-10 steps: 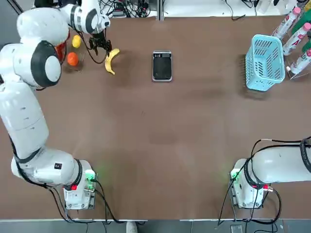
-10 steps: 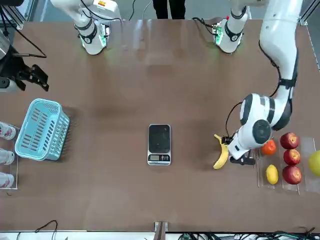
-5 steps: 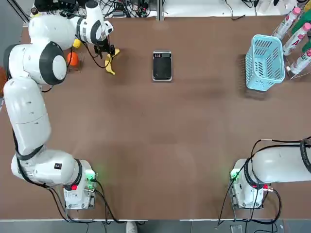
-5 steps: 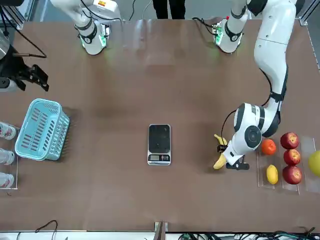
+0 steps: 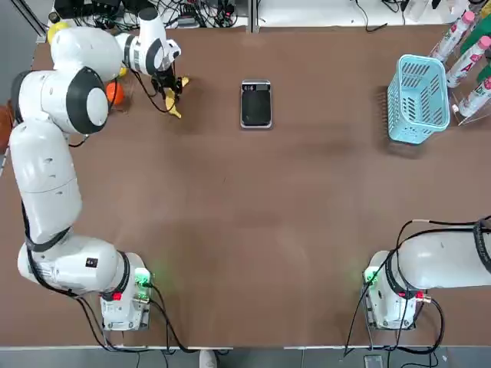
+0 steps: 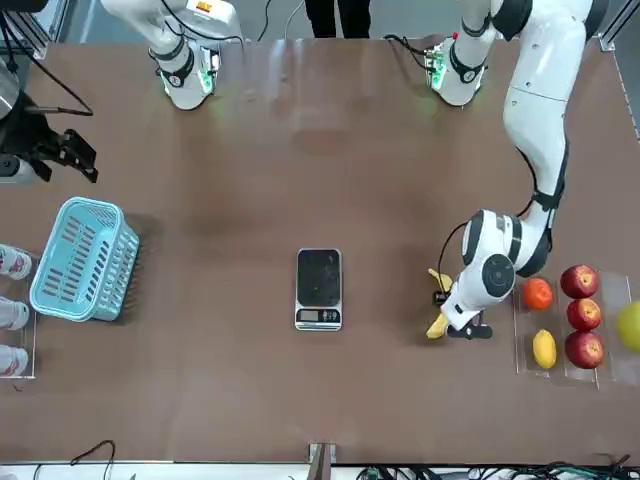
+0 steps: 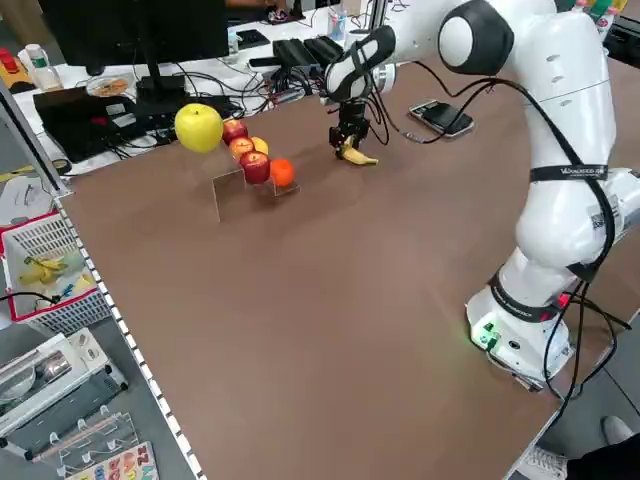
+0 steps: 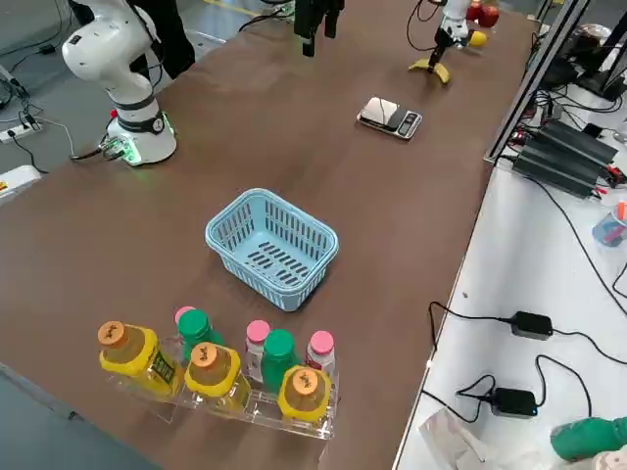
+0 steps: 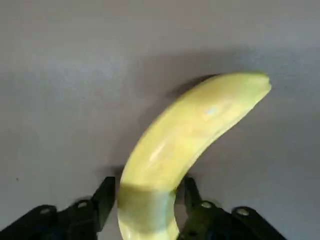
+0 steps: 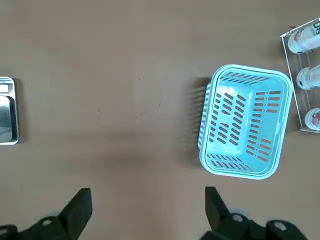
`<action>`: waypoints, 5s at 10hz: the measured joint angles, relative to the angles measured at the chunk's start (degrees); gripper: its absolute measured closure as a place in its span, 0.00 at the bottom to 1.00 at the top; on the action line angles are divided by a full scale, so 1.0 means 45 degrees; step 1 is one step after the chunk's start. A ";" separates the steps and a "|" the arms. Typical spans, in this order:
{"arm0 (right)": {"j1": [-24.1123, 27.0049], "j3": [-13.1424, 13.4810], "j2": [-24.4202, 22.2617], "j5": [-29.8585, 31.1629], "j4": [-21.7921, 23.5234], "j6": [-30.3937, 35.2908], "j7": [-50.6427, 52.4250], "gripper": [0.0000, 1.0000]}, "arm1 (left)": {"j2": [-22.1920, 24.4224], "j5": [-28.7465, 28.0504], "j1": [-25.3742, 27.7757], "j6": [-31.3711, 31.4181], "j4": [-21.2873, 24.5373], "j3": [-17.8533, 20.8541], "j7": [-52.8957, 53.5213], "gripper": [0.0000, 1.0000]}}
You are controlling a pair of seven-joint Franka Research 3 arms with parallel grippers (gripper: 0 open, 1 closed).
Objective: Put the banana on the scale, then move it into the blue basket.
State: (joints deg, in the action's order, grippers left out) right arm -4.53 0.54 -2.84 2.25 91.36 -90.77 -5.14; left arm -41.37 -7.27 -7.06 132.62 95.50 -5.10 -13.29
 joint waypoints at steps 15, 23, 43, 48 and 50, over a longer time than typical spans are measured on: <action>-0.0026 -0.0036 0.0000 -0.0007 0.0010 -0.0111 0.0000 0.00 | -0.1091 0.0802 -0.5128 -0.1751 -0.4843 -0.1357 -1.0114 0.69; -0.0018 -0.0011 0.0000 -0.0007 0.0010 -0.0125 -0.0001 0.00 | -0.2371 0.1237 -0.5950 -0.1320 -0.5542 -0.1307 -1.0730 0.63; -0.7438 0.1228 0.8777 -0.0246 -0.5490 -0.3366 -0.3934 0.00 | 0.6488 0.1260 0.2379 -0.9021 -0.2452 -0.1051 -0.1321 0.00; -0.8750 0.1229 1.1176 -0.0249 -0.5719 -0.6650 -0.6311 0.00 | 0.8291 0.1342 0.2207 -0.9932 -0.2335 0.0066 0.3217 0.00; -0.9301 0.1242 1.1635 -0.0248 -0.5763 -0.7221 -0.6480 0.00 | 0.8314 0.1380 0.1940 -0.9930 -0.2334 0.0030 0.3221 0.00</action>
State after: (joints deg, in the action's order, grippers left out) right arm -46.38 6.13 49.52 1.13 65.42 -123.27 -34.30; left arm -3.96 -1.06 1.67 87.93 85.00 -4.97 1.21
